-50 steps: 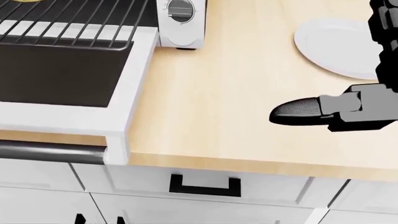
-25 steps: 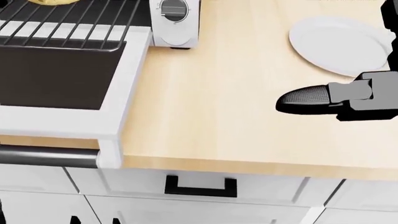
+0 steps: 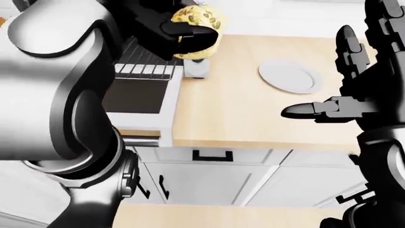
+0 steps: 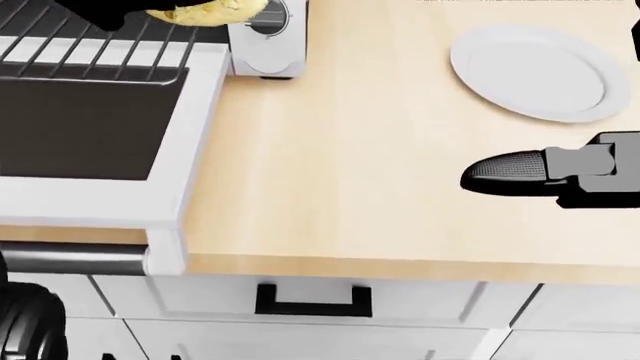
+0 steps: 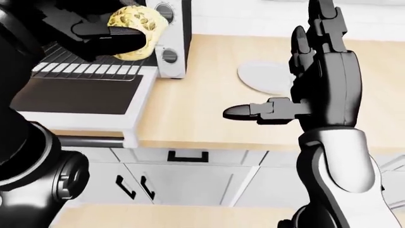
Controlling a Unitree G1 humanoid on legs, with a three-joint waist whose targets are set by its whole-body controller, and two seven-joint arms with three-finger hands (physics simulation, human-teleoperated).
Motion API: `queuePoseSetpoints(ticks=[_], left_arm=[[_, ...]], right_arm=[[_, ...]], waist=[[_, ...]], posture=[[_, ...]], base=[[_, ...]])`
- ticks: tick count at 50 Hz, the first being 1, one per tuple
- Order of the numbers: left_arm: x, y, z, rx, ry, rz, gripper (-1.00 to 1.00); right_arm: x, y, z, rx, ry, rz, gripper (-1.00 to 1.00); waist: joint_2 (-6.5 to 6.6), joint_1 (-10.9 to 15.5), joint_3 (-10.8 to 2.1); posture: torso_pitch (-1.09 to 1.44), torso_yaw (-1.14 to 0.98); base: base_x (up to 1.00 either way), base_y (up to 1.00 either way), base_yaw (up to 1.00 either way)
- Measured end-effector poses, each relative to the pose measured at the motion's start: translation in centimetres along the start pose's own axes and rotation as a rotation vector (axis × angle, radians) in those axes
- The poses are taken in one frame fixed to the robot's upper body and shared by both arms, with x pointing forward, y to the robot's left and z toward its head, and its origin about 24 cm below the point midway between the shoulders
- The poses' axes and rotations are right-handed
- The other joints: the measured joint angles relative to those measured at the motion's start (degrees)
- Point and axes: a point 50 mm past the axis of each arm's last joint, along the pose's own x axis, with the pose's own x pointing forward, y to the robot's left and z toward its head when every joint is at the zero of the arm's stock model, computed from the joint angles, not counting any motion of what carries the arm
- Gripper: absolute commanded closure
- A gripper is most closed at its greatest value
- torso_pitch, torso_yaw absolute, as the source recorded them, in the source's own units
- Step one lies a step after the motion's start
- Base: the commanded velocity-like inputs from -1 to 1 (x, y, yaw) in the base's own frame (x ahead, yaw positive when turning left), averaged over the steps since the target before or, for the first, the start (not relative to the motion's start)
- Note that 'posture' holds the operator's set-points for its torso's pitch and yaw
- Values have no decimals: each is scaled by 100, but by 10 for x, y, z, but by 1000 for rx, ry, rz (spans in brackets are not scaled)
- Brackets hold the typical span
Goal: Pick the scone from the rack and place it on the plate on the counter.
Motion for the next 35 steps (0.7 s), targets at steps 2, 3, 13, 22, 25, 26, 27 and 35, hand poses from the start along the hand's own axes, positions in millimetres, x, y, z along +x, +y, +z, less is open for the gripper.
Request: queuePoseSetpoints(ticks=[2,3,13,22,25,26,27,35], left_arm=[[4,-6,1,-10,-3,-21,100],[6,-9,2,-13,-5,-31,100],[33,-21,9,-39,-25,-71,100],[79,-38,-5,-28,9,-145,100],[89,-41,-9,-30,7,-157,100],[92,-43,-10,-29,4,-161,100],[95,-45,-11,-31,1,-165,100],[118,-54,-31,-35,33,-175,100]], right_arm=[[-1,0,-1,0,2,-2,-100],[-1,0,-1,0,4,-1,-100],[-7,-4,-1,1,-3,-16,-100],[-8,-6,0,-1,-1,-21,-100],[-10,-4,-2,2,4,-13,-100],[-10,-4,-2,3,8,-13,-100],[-9,-5,-2,3,11,-13,-100],[-11,-6,-2,3,4,-23,-100]], waist=[[-13,-54,-3],[-19,-84,-4],[-85,-395,-46],[-174,-741,-111],[-192,-869,-123],[-197,-909,-129],[-202,-950,-138],[-256,-1256,-202]], posture=[[0,-23],[0,-23],[0,-28],[0,-33],[0,-34],[0,-35],[0,-35],[0,-39]], base=[[0,0,0],[0,0,0],[0,0,0],[0,0,0],[0,0,0],[0,0,0],[0,0,0],[0,0,0]])
